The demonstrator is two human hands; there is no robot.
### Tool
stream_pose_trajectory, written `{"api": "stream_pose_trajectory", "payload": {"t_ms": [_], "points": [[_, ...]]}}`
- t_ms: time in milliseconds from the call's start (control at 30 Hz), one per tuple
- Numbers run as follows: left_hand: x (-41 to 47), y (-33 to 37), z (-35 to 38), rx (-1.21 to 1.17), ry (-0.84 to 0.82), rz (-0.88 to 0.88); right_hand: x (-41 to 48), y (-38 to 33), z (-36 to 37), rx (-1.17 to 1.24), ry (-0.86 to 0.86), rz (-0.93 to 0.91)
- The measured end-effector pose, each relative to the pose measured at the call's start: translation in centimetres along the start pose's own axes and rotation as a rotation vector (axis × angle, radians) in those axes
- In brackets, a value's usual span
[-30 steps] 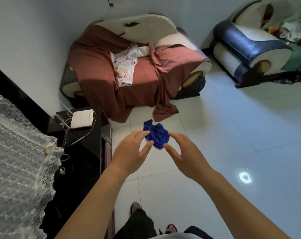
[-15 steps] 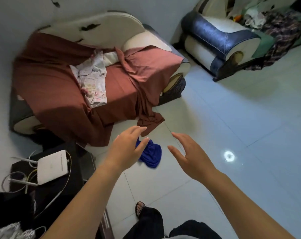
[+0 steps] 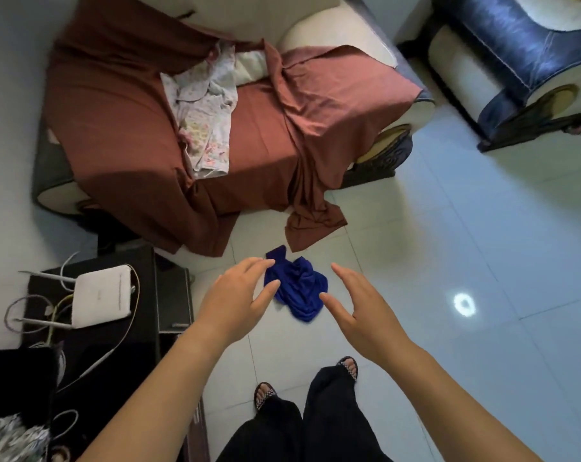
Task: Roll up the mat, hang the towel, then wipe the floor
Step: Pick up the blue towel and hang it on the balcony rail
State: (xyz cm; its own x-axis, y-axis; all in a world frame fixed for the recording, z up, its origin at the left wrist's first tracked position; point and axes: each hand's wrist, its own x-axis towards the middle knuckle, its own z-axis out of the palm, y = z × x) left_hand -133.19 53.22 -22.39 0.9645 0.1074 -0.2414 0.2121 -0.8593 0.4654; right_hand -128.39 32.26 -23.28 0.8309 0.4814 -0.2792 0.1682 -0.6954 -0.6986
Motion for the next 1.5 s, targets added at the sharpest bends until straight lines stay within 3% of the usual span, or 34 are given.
{"api": "stream_pose_trajectory", "payload": {"t_ms": [233,467,1033,1267,1500], "points": [[5.6,-4.8,5.9,-0.008,-0.067,-0.09,7.9,6.3,4.6,-0.063,-0.093,0.042],[11.0,-12.9,14.3,0.014,-0.084,-0.101,14.8,12.9,15.4,-0.088,-0.123,0.006],[29.8,-38.9,46.3,0.164,-0.098,-0.128,38.3,39.1,45.5,-0.163,-0.066,-0.016],[33.4,-45.6,53.2,0.135,-0.044,-0.173,45.5,43.5,52.9,-0.301,-0.049,-0.044],[33.0,-47.5,56.0,0.098,-0.078,-0.207,46.6,45.6,57.6,-0.459,-0.155,-0.038]]}}
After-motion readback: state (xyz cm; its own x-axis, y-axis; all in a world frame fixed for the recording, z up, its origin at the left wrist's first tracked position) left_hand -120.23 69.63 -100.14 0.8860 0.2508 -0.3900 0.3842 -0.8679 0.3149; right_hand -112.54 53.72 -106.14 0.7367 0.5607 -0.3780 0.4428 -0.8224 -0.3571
